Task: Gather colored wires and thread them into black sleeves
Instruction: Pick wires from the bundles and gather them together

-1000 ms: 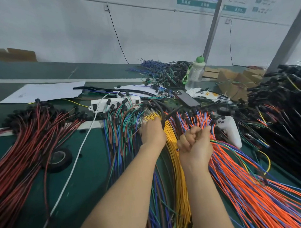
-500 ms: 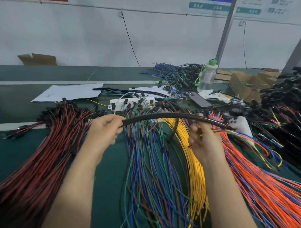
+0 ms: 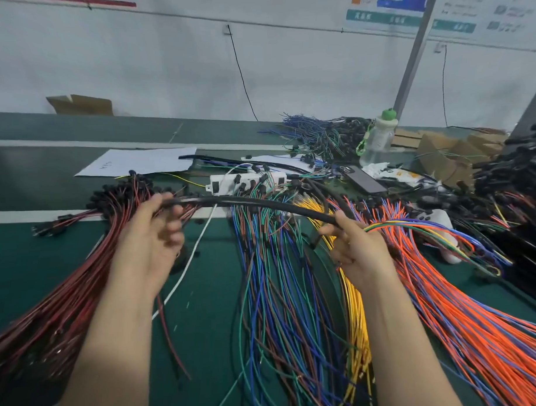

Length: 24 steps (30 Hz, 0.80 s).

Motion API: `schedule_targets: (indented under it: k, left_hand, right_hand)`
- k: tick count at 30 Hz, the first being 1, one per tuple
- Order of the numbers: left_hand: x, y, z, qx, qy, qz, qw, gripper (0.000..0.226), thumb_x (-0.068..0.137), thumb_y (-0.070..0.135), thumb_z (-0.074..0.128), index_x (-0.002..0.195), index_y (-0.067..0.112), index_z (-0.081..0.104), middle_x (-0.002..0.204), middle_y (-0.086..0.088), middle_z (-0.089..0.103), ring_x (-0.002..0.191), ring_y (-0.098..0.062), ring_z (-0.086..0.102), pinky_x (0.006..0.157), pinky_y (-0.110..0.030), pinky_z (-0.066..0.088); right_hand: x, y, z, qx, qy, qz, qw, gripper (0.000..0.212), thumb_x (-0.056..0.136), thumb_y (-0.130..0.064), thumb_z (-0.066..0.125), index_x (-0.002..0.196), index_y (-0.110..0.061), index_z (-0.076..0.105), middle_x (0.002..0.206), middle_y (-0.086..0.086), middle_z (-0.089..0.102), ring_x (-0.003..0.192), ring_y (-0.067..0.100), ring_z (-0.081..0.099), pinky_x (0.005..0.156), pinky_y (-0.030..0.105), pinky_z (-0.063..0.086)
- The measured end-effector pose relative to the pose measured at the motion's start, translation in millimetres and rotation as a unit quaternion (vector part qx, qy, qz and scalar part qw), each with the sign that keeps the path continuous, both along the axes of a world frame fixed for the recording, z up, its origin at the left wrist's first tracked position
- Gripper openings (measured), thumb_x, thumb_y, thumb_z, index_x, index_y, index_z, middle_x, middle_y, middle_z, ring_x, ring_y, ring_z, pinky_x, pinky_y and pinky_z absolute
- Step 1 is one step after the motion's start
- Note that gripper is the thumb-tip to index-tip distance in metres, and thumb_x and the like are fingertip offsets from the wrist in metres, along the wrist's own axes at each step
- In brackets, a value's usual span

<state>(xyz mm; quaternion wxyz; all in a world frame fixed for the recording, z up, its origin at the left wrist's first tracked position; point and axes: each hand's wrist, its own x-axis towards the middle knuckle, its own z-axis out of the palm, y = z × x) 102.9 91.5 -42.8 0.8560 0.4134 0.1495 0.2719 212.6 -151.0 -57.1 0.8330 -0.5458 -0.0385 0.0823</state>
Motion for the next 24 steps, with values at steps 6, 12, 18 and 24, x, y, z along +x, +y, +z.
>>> schedule_targets:
  k: [6, 12, 18, 24]
  left_hand:
    - [42.8, -84.4, -21.3, 0.042, 0.048, -0.114, 0.991, 0.010, 0.089, 0.026, 0.060, 0.090, 0.016, 0.058, 0.078, 0.001, 0.062, 0.061, -0.008, 0.057, 0.055, -0.018, 0.051]
    - [58.5, -111.4, -38.1, -0.084, 0.022, -0.143, 0.986, 0.004, 0.088, 0.008, 0.060, 0.086, 0.006, 0.063, 0.073, -0.003, 0.064, 0.059, -0.005, 0.062, 0.056, -0.014, 0.052]
    - [53.9, -111.6, -39.8, -0.158, 0.047, -0.160, 0.973, 0.007, 0.085, 0.010, 0.064, 0.079, 0.006, 0.066, 0.063, -0.001, 0.061, 0.053, -0.005, 0.061, 0.052, -0.013, 0.053]
    - [52.0, -123.0, -39.4, -0.169, 0.061, -0.211, 0.961, 0.006, 0.084, 0.007, 0.064, 0.079, 0.007, 0.063, 0.066, -0.003, 0.058, 0.052, -0.006, 0.060, 0.050, -0.013, 0.052]
  right_hand:
    - [-11.7, 42.7, -10.8, -0.033, -0.031, 0.094, 0.995, 0.020, 0.097, -0.012, 0.051, 0.077, -0.010, 0.050, 0.052, 0.003, 0.063, 0.026, 0.003, 0.020, 0.030, 0.012, 0.016]
    - [-8.3, 33.7, -13.2, 0.004, 0.036, 0.025, 0.999, 0.033, 0.099, -0.030, 0.049, 0.068, -0.020, 0.042, 0.038, -0.011, 0.029, 0.029, 0.003, 0.018, 0.032, 0.012, 0.013]
    - [-7.2, 11.0, -2.4, 0.418, 0.059, -0.013, 0.906, 0.044, 0.103, -0.040, 0.029, 0.068, -0.017, 0.042, 0.037, -0.006, 0.021, 0.040, 0.010, 0.003, 0.031, 0.019, 0.012]
    - [-14.6, 15.4, 3.4, 0.494, 0.049, -0.016, 0.868, 0.046, 0.103, -0.041, 0.026, 0.068, -0.016, 0.041, 0.051, -0.007, 0.007, 0.042, 0.010, 0.002, 0.033, 0.018, 0.012]
